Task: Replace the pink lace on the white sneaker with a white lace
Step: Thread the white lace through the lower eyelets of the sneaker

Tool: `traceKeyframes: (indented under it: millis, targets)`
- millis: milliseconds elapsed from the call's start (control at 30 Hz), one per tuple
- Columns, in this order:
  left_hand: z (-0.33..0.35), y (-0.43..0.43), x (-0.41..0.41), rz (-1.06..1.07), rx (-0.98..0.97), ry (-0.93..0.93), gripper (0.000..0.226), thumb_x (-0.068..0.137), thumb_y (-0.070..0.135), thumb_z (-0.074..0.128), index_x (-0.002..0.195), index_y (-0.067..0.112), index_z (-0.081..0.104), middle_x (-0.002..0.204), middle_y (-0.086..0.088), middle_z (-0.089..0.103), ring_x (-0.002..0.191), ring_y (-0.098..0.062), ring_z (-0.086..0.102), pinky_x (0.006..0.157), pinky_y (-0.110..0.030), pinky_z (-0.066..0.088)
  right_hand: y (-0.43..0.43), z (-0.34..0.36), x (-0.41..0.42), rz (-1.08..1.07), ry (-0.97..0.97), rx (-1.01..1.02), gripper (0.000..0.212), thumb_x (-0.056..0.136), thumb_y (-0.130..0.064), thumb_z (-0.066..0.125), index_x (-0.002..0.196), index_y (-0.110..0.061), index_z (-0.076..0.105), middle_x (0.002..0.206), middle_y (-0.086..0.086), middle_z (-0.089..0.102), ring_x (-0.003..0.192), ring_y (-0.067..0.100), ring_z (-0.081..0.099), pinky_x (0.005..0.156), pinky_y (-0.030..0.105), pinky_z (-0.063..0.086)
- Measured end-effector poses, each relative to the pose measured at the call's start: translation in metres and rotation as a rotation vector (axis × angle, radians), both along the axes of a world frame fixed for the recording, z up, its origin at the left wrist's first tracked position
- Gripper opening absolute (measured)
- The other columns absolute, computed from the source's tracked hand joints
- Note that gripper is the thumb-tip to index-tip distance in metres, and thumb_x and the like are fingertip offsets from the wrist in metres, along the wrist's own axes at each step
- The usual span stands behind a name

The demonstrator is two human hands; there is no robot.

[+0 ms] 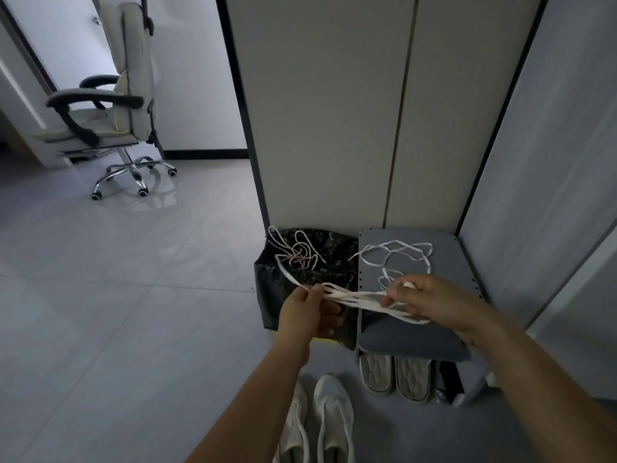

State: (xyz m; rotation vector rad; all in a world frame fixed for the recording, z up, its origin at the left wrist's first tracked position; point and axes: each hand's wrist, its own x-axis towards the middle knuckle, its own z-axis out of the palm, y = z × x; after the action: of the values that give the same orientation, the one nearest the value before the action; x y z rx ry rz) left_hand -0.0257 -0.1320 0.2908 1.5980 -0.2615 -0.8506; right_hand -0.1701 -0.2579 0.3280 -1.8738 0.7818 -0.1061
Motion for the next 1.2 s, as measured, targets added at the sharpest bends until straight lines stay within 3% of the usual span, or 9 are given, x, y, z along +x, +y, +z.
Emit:
traceKeyframes:
  millis: [233,333,433,567,800,900,1000,1100,1200]
  targets:
    - [0.002,0.021,0.022,0.158,-0.111,0.030,0.023,0.097,0.012,0.045,0.084,0.004,0.063,0.059,-0.005,0.059,0.049,-0.013,0.056,0.044,-0.021,0.047,0.006,-0.006,-0.014,0.035,0.046,-0.042,0.023,0.096,-0.024,0.047,0.089,-0.015,0.068,0.060,-0.006,0.059,0.052,0.003,0.047,0.052,0.013,0.039]
    - [0.005,0.026,0.016,0.088,-0.128,0.027,0.025,0.096,0.016,0.048,0.083,0.003,0.065,0.060,-0.006,0.061,0.052,-0.013,0.056,0.049,-0.022,0.049,0.010,-0.014,-0.012,0.070,0.174,-0.315,0.031,0.097,-0.028,0.043,0.113,-0.010,0.063,0.104,0.006,0.065,0.093,0.017,0.061,0.072,0.023,0.044]
    - [0.008,0.024,-0.004,-0.076,-0.128,0.010,0.032,0.097,0.021,0.046,0.077,0.004,0.064,0.057,-0.005,0.061,0.047,-0.012,0.054,0.046,-0.020,0.047,0.022,-0.015,-0.007,0.115,0.144,-0.421,0.032,0.097,-0.027,0.044,0.127,-0.019,0.055,0.131,-0.004,0.049,0.121,0.010,0.044,0.083,0.015,0.031]
    - [0.002,0.017,-0.028,-0.308,-0.065,-0.106,0.034,0.099,0.021,0.043,0.071,0.007,0.057,0.055,-0.006,0.054,0.040,-0.011,0.047,0.043,-0.019,0.040,0.038,-0.013,0.003,0.110,-0.050,-0.214,0.030,0.093,-0.024,0.053,0.122,-0.020,0.058,0.111,-0.008,0.059,0.106,0.006,0.054,0.072,0.005,0.037]
    - [-0.003,0.002,-0.050,-0.527,0.003,-0.336,0.029,0.098,0.009,0.040,0.073,0.004,0.053,0.058,-0.008,0.049,0.034,-0.001,0.042,0.040,-0.012,0.035,0.044,-0.023,0.013,-0.037,-0.229,-0.278,0.011,0.089,-0.025,0.059,0.091,-0.022,0.069,0.083,-0.012,0.063,0.076,-0.001,0.057,0.067,0.013,0.043]
    - [-0.010,0.001,-0.047,-0.600,-0.103,-0.277,0.015,0.095,0.010,0.048,0.085,0.003,0.055,0.066,-0.006,0.055,0.050,-0.008,0.051,0.049,-0.017,0.042,0.038,-0.019,0.009,-0.169,-0.366,-0.057,0.020,0.094,-0.021,0.052,0.081,-0.024,0.066,0.079,-0.004,0.067,0.072,0.008,0.063,0.066,0.023,0.052]
    - [-0.053,0.005,-0.028,-0.693,0.139,-0.327,0.007,0.090,0.015,0.058,0.095,0.011,0.055,0.077,-0.001,0.058,0.065,-0.013,0.057,0.060,-0.022,0.048,0.026,-0.003,-0.005,-0.379,-0.600,0.198,0.025,0.098,-0.015,0.043,0.082,-0.016,0.063,0.068,-0.002,0.058,0.053,0.003,0.055,0.056,0.019,0.050]
    - [-0.126,0.026,-0.011,-0.734,0.572,-0.412,0.008,0.088,0.019,0.059,0.089,0.012,0.055,0.076,-0.002,0.058,0.070,-0.017,0.061,0.057,-0.018,0.045,0.009,0.004,-0.020,-0.551,-0.618,0.075,0.026,0.098,-0.015,0.040,0.085,-0.016,0.062,0.060,-0.001,0.039,0.042,0.002,0.032,0.040,0.013,0.029]
    - [-0.198,0.050,-0.021,-0.698,0.835,-0.405,0.020,0.090,0.020,0.053,0.107,0.009,0.058,0.101,-0.010,0.062,0.101,-0.024,0.061,0.071,-0.019,0.041,0.001,-0.001,-0.025,-0.557,-0.512,-0.060,0.024,0.097,-0.019,0.043,0.089,-0.020,0.065,0.056,-0.006,0.038,0.045,0.003,0.031,0.047,0.017,0.026]
